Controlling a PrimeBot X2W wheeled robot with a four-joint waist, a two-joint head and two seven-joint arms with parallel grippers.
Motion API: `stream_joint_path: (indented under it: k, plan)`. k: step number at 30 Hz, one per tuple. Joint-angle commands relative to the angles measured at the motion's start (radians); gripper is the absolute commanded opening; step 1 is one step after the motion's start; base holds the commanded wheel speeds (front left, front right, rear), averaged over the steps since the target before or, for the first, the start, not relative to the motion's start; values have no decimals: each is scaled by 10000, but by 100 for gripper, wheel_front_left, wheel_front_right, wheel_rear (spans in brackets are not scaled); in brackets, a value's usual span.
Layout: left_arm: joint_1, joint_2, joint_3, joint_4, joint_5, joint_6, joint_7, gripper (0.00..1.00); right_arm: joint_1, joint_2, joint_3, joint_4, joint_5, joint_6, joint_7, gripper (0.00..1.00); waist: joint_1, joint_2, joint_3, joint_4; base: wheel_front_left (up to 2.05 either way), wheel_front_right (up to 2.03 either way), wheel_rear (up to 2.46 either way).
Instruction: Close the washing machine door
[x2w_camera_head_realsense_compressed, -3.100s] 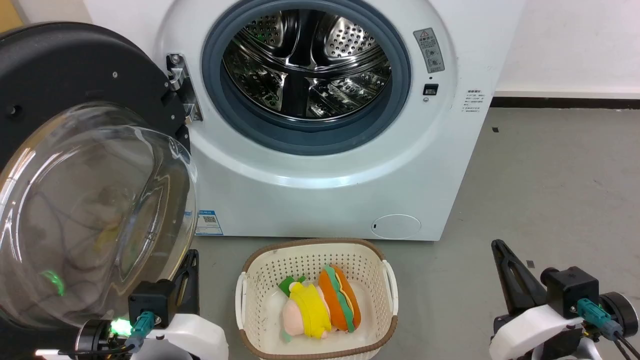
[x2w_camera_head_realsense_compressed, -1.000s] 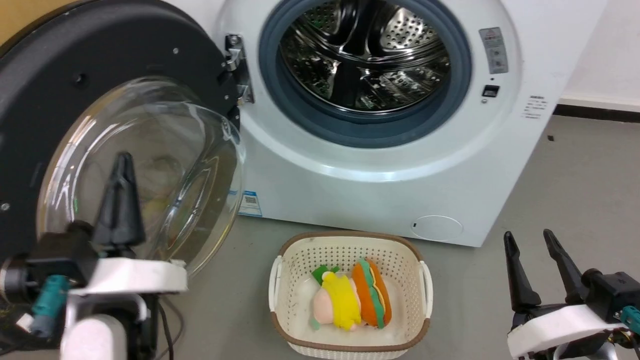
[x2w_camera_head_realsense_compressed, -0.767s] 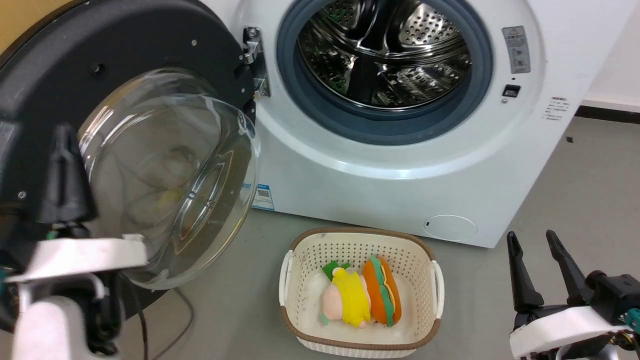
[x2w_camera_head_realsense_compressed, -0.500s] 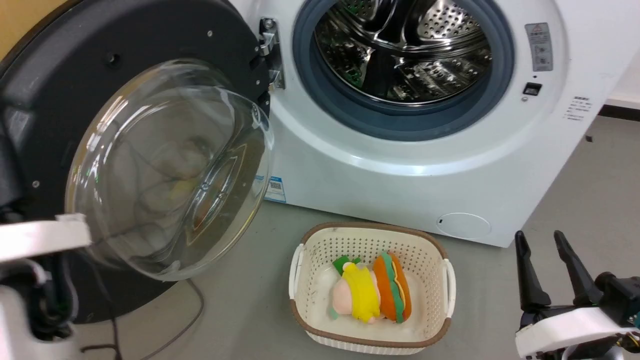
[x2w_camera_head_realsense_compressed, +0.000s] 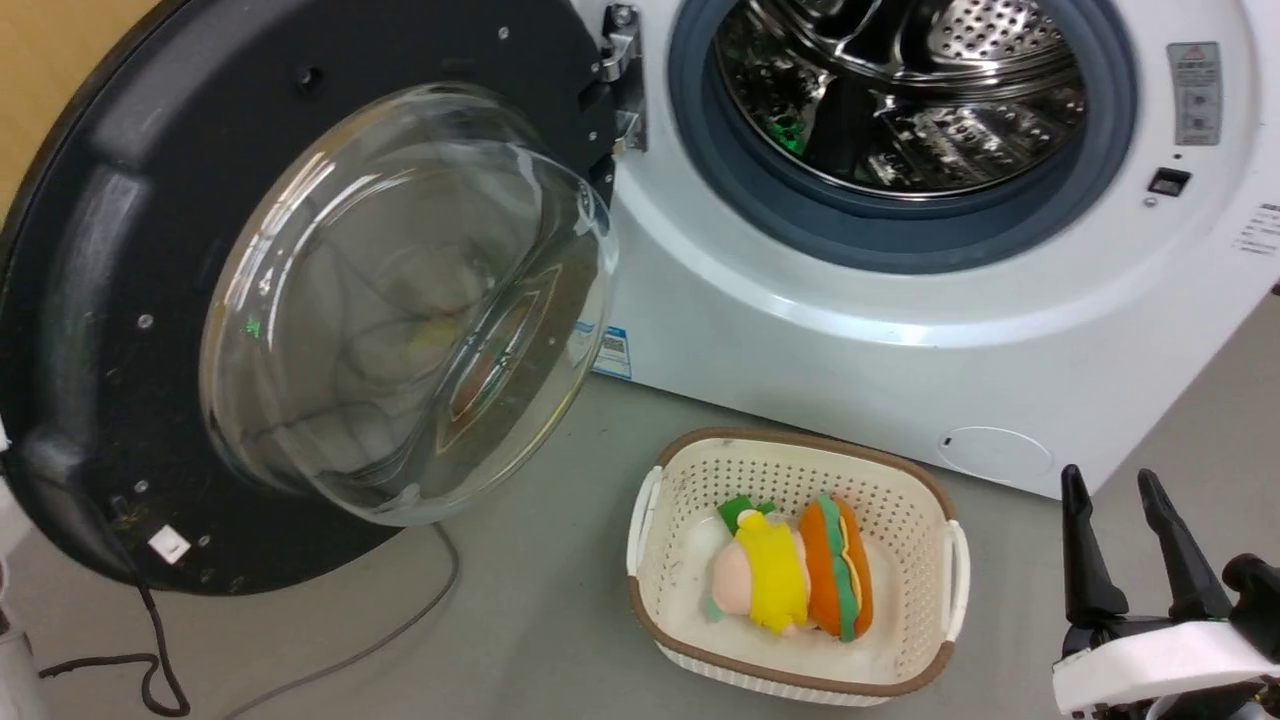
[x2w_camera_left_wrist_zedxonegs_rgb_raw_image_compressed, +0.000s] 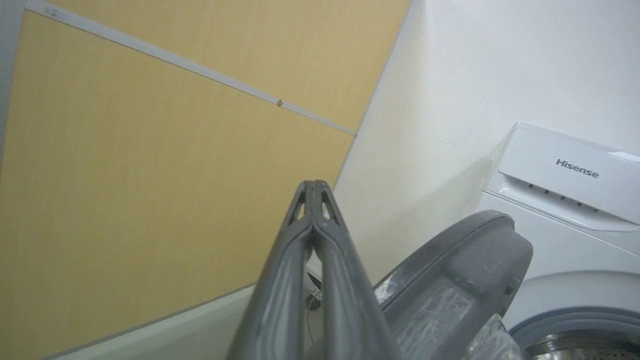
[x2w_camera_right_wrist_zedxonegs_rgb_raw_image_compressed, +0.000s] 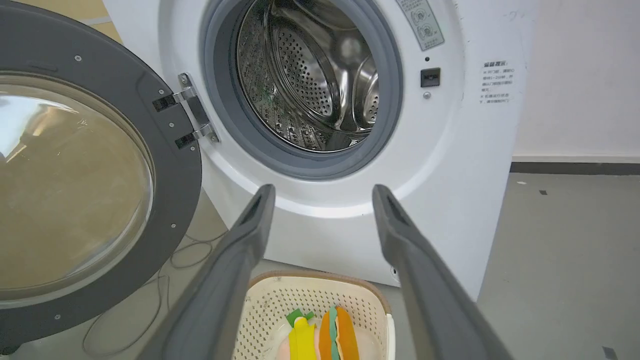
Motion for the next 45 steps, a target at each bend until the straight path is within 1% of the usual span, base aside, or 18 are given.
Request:
stream_joint_path:
  k: [1, 3, 4, 6, 11, 14, 16, 23, 29, 33, 37, 45]
  plan:
    - [-323, 201, 215, 347, -477, 61, 390, 0, 24, 27, -76, 55, 170, 5, -115, 100, -1, 0, 67, 170, 0, 0, 0]
    - [-458, 276, 345, 698, -926, 125, 800, 0, 13, 28, -116, 78, 224, 5, -156, 100, -1, 0, 106, 268, 0, 0, 0]
    - [-458, 276, 345, 698, -926, 125, 800, 0, 13, 28, -116, 78, 224, 5, -156, 100, -1, 0, 106, 268, 0, 0, 0]
    - [-558, 414, 472, 1054, -1309, 137, 1182, 0, -1, 29, -150, 108, 274, 5, -198, 100, -1, 0, 151, 356, 0, 0, 0]
    - [-783, 740, 618, 2119, -2337, 135, 2453, 0, -45, 31, -248, 186, 399, 5, -302, 100, -1, 0, 279, 532, 0, 0, 0]
    - [-863, 935, 617, 2667, -2652, 124, 2975, 0, -78, 32, -316, 226, 483, 6, -364, 100, -1, 0, 359, 622, 0, 0, 0]
    - [-868, 1076, 470, 2993, -2725, 36, 3320, 0, -106, 33, -336, 262, 540, 6, -406, 100, -1, 0, 412, 660, 0, 0, 0]
    - [-1093, 1254, 166, 4010, -3366, -257, 4499, 0, -177, 35, -419, 327, 757, 6, -551, 100, -1, 0, 595, 792, 0, 0, 0]
    - [-1110, 1368, -65, 4402, -4137, -618, 5739, 0, -189, 38, -524, 371, 951, 7, -676, 100, -1, 0, 707, 929, 0, 0, 0]
    - [-880, 1376, -296, 4186, -4885, -850, 6776, 0, -176, 39, -649, 406, 1070, 7, -760, 100, -1, 0, 761, 1098, 0, 0, 0]
    - [-365, 1189, -551, 3529, -5692, -958, 7565, 0, -164, 41, -780, 459, 1234, 7, -843, 100, -1, 0, 789, 1290, 0, 0, 0]
    - [1206, 572, -1708, 907, -7208, -1054, 8622, 0, -99, 44, -957, 532, 1543, 8, -1009, 100, -1, 0, 801, 1857, 0, 0, 0]
